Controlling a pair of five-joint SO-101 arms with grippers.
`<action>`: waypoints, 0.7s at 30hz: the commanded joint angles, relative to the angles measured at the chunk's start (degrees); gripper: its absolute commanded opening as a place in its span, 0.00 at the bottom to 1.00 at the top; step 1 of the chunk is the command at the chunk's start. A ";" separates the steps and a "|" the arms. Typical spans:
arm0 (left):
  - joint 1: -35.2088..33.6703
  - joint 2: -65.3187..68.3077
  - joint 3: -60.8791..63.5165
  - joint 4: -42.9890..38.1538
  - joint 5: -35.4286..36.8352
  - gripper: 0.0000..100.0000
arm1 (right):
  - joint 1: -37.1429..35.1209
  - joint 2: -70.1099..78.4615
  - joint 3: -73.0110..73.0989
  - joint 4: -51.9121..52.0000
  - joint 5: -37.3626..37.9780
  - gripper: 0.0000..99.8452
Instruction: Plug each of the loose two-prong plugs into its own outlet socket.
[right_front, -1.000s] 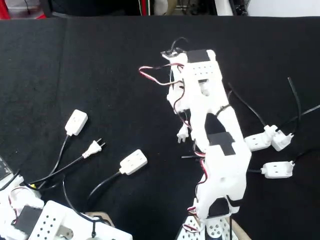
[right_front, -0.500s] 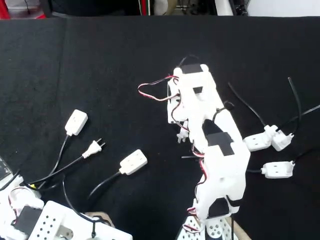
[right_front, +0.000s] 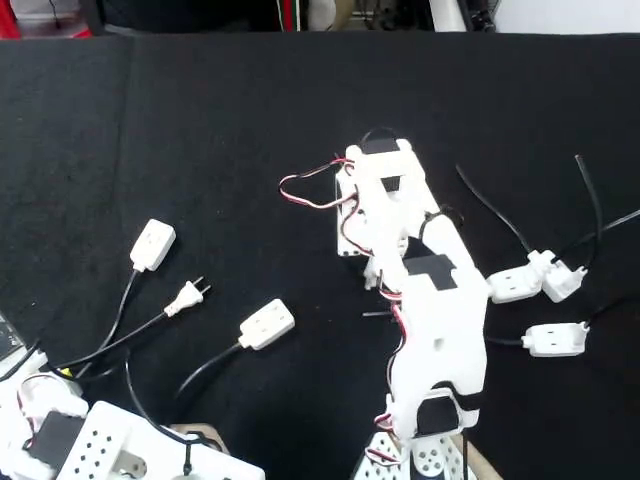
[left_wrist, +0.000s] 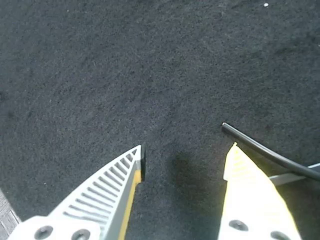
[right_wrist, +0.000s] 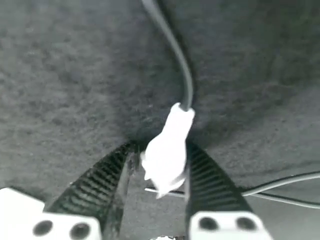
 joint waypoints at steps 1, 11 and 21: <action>0.04 -0.53 1.01 0.53 -0.35 0.27 | -0.88 0.75 -2.33 -0.44 0.35 0.04; 0.04 -0.53 1.01 0.53 -0.35 0.27 | -0.70 1.01 -2.95 2.29 9.67 0.06; 0.04 -0.53 1.01 0.53 -0.35 0.27 | 1.93 1.01 -11.74 5.54 4.92 0.28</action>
